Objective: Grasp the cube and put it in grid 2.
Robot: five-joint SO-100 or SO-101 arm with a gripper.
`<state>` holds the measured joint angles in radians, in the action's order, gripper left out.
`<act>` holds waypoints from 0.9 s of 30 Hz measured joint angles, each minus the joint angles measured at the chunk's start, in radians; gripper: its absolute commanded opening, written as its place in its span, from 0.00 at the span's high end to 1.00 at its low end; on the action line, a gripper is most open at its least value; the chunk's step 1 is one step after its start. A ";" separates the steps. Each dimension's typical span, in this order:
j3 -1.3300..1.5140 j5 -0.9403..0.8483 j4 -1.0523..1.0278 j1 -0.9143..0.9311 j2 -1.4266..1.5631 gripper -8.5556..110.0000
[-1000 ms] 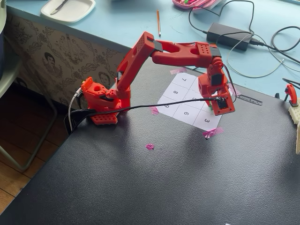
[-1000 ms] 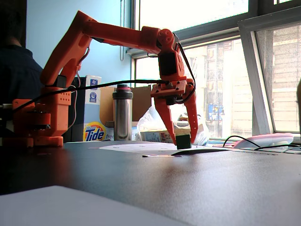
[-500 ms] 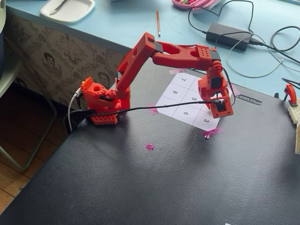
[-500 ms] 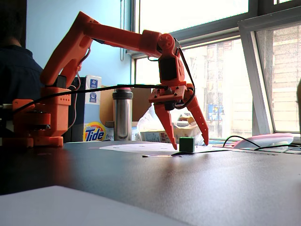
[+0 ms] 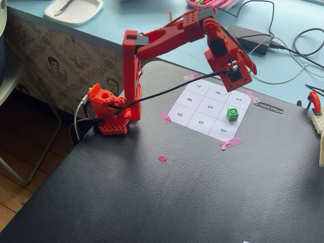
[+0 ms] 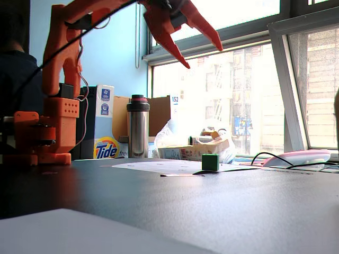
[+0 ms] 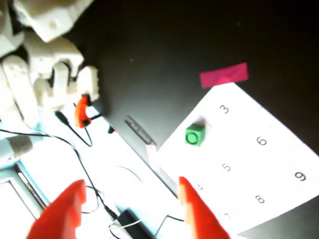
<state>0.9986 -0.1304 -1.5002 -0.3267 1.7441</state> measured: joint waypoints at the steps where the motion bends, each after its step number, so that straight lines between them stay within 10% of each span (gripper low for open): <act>1: 0.044 -0.009 -0.014 0.038 0.063 0.70; 12: 0.818 -0.083 0.029 0.439 0.699 0.74; 27: 1.588 -0.075 0.186 0.443 1.100 0.83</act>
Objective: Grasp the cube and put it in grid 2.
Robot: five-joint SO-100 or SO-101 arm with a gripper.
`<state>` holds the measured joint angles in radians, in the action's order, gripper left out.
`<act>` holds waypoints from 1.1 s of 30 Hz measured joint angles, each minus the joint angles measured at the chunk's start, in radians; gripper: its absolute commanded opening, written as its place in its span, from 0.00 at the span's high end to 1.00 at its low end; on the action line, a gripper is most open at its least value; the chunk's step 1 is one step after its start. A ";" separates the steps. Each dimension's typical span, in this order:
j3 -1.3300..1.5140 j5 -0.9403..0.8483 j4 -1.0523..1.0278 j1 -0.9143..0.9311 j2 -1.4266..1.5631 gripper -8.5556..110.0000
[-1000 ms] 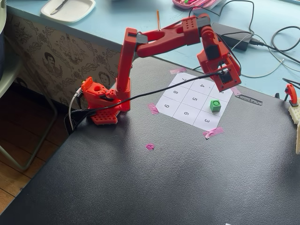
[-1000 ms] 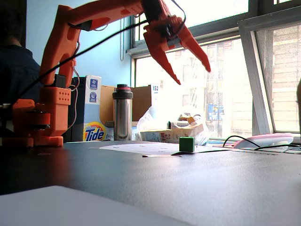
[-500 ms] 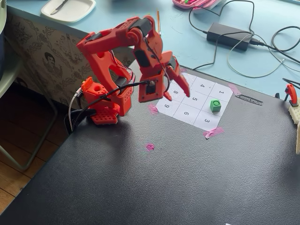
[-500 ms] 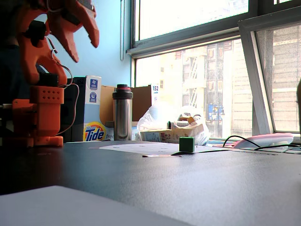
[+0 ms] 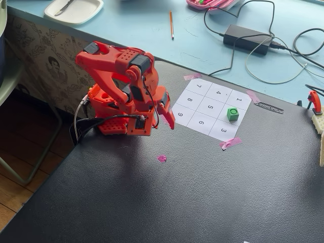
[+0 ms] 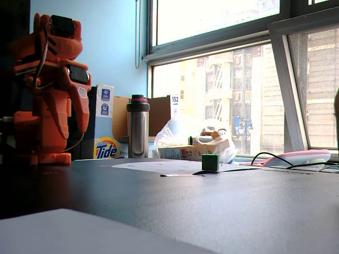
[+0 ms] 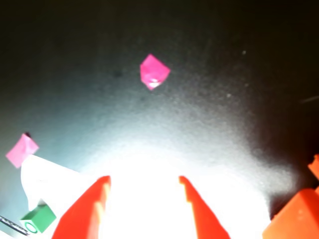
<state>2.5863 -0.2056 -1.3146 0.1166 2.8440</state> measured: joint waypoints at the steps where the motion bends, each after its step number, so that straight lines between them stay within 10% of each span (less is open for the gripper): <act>1: 0.025 -0.002 0.012 -0.011 0.023 0.85; 33: 0.396 0.028 0.114 -0.046 0.460 0.93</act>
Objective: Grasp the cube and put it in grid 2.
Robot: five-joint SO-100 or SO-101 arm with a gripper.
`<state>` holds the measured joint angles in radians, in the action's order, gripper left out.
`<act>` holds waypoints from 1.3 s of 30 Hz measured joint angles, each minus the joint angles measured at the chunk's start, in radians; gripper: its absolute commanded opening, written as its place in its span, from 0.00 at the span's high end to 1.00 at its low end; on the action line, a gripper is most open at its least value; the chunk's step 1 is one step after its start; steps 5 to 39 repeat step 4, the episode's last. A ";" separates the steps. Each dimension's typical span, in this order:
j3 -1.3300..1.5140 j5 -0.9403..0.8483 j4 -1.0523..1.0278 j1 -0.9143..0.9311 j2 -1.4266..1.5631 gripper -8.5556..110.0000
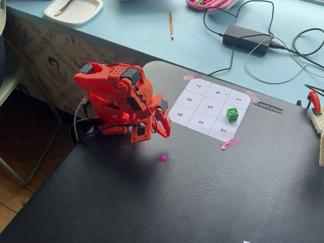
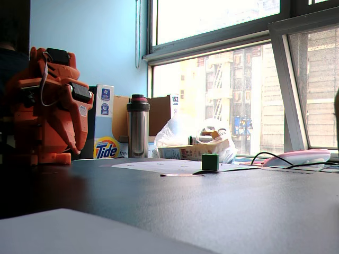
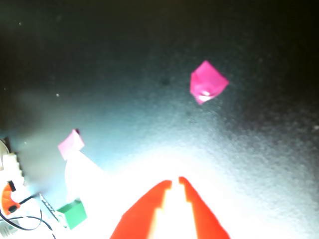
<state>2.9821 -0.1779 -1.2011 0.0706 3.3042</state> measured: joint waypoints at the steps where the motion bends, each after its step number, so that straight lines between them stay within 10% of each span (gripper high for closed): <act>1: 0.000 0.000 0.000 0.000 0.000 0.93; 39: 0.000 0.000 0.000 0.000 0.000 0.93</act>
